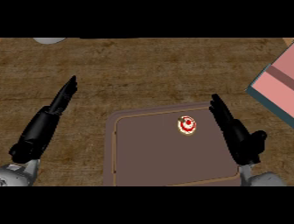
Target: Pick the cupcake from the tray and place it in the cardboard box
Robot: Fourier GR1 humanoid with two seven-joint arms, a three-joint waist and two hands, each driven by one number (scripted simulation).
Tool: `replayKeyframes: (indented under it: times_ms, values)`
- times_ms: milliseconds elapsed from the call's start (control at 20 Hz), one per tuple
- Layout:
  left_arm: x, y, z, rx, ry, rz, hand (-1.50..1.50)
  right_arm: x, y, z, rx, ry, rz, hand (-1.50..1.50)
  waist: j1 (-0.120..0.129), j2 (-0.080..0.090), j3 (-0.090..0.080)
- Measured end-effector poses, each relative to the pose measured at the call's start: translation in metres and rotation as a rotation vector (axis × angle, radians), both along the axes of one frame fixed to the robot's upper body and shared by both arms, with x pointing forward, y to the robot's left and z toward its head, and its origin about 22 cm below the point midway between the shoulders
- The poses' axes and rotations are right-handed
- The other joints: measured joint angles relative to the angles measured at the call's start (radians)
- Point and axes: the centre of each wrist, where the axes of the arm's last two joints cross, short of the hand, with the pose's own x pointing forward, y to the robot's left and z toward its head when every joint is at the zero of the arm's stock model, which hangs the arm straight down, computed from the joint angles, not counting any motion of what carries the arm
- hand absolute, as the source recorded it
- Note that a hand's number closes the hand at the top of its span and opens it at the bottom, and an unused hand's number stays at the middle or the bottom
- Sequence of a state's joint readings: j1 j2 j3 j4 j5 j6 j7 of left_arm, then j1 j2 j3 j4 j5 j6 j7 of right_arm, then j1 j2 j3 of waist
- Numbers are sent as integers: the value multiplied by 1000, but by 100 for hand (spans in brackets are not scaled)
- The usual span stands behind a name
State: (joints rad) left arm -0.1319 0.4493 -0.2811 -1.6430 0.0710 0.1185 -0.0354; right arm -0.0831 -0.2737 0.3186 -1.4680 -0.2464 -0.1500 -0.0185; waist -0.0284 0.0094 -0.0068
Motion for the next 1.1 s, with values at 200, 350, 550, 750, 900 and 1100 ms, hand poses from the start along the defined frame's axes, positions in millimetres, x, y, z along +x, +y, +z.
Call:
replayKeyframes:
  times_ms: [200, 350, 550, 750, 900, 1100]
  values:
    - [2, 21, -6, -85, 71, 96, 0, 4, -11, 28, -8, -64, -99, -150, 13, -8, 3]
    - [-2, 38, -13, -179, 150, 209, 0, 11, -32, 53, -109, -152, -243, -150, 13, -15, -1]
    - [-9, 51, -20, -277, 232, 283, 0, 8, -43, 73, -187, -390, -501, -150, 3, -23, 1]
    - [-15, 62, -16, -322, 271, 310, 0, -17, -19, 85, -262, -571, -519, -150, 10, -21, 3]
    - [-15, 66, -12, -338, 280, 320, 0, -35, -9, 95, -360, -581, -464, -150, 14, -19, 3]
    - [-19, 72, -11, -342, 290, 322, 0, -45, -16, 97, -586, -435, -355, -150, 19, -18, -2]
